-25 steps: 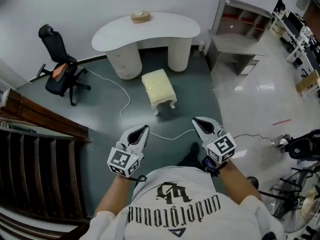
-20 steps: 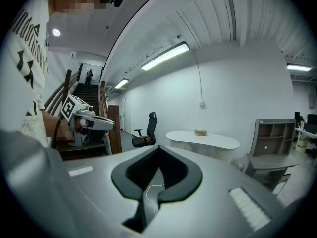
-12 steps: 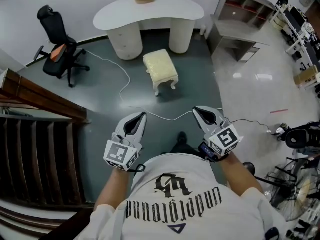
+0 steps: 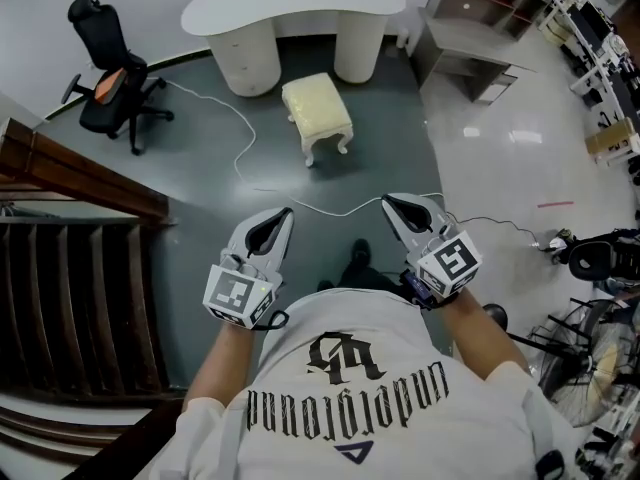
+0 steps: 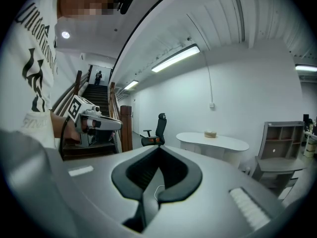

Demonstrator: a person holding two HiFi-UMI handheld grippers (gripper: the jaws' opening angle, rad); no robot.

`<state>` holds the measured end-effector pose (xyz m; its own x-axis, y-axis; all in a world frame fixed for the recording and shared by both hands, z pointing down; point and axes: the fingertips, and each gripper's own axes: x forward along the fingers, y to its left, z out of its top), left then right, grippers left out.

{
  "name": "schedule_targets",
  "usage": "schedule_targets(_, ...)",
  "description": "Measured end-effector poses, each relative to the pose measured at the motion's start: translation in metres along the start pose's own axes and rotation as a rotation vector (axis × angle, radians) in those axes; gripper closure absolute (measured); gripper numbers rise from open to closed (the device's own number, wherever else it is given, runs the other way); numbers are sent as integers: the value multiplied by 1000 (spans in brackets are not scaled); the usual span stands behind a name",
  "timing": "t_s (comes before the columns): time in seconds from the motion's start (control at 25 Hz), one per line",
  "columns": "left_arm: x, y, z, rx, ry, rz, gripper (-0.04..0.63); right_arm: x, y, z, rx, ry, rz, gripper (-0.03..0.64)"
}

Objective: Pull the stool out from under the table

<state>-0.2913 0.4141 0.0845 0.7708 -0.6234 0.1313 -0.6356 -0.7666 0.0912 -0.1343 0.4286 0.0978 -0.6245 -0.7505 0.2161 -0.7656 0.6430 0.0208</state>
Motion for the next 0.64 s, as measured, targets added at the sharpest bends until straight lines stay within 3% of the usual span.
schedule_targets(0.64,-11,-39,-6,11,-7,-46,588,-31,20,-6,-12,-10,-11,617)
